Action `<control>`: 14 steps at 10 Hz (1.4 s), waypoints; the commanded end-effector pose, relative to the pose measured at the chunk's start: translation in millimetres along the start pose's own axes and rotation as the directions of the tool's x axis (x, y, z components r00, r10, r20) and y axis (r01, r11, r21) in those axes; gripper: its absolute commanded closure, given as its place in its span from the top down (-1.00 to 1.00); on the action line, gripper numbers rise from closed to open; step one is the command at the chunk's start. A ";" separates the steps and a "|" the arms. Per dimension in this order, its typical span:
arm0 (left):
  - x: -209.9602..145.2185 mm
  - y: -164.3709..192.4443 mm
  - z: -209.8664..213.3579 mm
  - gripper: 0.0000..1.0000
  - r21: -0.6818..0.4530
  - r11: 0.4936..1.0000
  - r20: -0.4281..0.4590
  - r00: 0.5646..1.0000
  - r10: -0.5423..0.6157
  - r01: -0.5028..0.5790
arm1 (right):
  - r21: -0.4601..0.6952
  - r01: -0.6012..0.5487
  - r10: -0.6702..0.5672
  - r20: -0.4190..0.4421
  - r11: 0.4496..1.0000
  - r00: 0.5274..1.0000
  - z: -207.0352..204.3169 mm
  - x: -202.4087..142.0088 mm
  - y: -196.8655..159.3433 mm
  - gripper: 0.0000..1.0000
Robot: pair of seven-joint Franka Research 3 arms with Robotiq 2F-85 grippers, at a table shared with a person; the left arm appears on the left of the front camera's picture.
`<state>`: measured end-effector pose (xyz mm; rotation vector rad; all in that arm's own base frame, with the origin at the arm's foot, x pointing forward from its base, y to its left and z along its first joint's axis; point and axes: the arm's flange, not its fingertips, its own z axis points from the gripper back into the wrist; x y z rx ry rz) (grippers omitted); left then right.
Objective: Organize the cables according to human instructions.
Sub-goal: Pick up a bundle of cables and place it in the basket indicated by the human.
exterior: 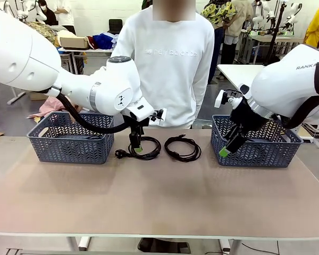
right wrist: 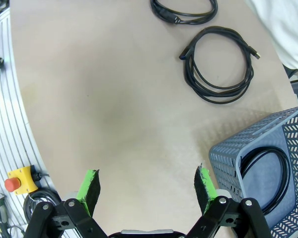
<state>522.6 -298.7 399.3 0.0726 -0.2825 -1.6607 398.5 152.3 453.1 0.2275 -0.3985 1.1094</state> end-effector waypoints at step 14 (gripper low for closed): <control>-3.6 39.6 -76.5 1.00 -0.235 0.972 -0.122 0.993 -0.005 -0.024 | -0.003 0.004 -0.004 0.002 1.000 1.000 1.0 0.0 -0.1 1.00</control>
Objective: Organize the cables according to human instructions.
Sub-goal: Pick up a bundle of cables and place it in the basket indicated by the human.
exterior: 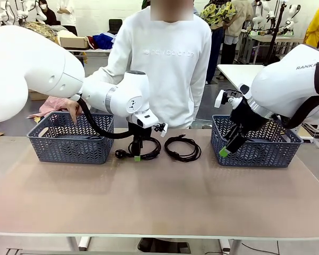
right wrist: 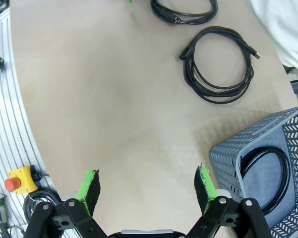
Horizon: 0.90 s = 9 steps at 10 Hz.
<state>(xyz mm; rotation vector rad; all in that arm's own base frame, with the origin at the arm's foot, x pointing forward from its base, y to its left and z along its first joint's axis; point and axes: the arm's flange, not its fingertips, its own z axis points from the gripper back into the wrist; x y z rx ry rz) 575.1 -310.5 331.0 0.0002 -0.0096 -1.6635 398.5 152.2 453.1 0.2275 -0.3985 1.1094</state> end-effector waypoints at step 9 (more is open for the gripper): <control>-0.7 4.8 -16.1 1.00 -0.045 0.999 0.032 0.999 -0.019 0.021 | -0.003 0.004 -0.004 0.002 1.000 1.000 1.0 0.0 -0.1 1.00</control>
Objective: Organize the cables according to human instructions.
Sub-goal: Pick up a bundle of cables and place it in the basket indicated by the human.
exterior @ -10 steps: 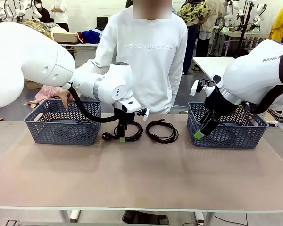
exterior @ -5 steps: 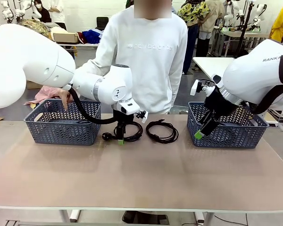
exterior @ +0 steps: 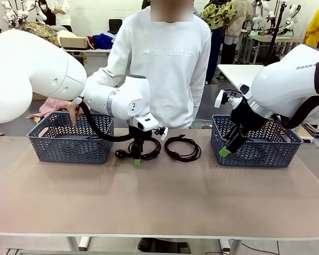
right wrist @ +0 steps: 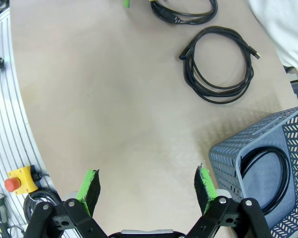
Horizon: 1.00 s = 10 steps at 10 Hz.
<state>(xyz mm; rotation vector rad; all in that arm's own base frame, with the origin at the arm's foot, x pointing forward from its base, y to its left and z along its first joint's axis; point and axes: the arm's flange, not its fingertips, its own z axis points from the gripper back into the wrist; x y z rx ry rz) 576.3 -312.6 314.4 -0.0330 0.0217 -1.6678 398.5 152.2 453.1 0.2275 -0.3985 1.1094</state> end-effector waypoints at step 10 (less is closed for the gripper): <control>0.8 -0.8 2.2 0.61 -0.064 0.998 0.030 0.999 -0.022 0.024 | -0.003 0.004 -0.004 0.002 1.000 1.000 1.0 0.0 -0.1 1.00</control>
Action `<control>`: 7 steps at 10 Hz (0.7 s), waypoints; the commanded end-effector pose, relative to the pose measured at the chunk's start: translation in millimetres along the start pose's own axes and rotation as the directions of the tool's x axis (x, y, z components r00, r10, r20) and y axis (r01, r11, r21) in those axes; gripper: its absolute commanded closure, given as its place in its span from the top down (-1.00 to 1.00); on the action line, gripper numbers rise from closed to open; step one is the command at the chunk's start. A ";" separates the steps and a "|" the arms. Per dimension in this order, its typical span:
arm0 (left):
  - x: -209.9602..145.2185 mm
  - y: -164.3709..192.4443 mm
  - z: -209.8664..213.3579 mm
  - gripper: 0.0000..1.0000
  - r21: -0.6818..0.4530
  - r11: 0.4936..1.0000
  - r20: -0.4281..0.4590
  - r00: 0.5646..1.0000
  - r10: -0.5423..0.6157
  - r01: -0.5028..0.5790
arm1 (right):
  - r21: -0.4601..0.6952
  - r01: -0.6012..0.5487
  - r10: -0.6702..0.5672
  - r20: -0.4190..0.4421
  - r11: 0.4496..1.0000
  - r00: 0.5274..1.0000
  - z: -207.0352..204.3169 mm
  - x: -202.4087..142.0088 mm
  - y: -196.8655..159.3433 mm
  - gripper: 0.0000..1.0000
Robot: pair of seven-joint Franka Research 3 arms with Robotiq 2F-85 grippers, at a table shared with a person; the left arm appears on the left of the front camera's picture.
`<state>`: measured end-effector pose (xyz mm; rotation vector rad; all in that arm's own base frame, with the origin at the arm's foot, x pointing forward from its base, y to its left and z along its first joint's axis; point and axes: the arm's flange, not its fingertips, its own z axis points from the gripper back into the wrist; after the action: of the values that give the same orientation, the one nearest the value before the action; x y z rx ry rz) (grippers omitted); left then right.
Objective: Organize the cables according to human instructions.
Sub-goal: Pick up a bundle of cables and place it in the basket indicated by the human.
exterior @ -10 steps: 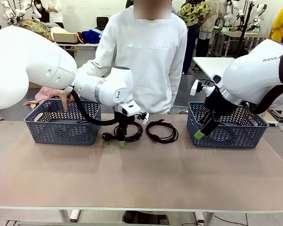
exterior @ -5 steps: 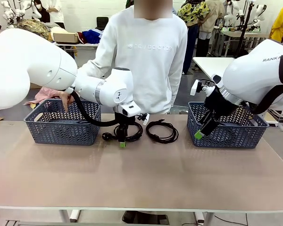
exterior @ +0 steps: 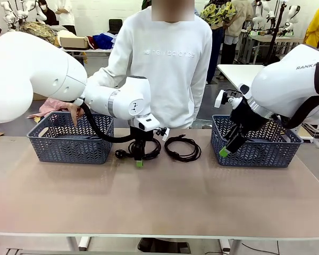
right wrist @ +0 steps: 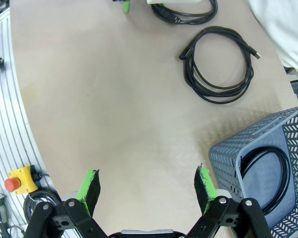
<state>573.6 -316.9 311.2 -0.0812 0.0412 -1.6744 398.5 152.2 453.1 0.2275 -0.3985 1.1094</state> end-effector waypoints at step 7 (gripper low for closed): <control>-6.5 -0.8 8.4 -0.93 -0.019 1.000 0.017 1.000 -0.017 0.018 | -0.003 0.004 -0.004 0.002 1.000 1.000 1.0 0.0 -0.1 1.00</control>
<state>577.1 -314.6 315.3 -0.0795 0.0368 -1.6762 398.5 152.2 453.1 0.2275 -0.3985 1.1094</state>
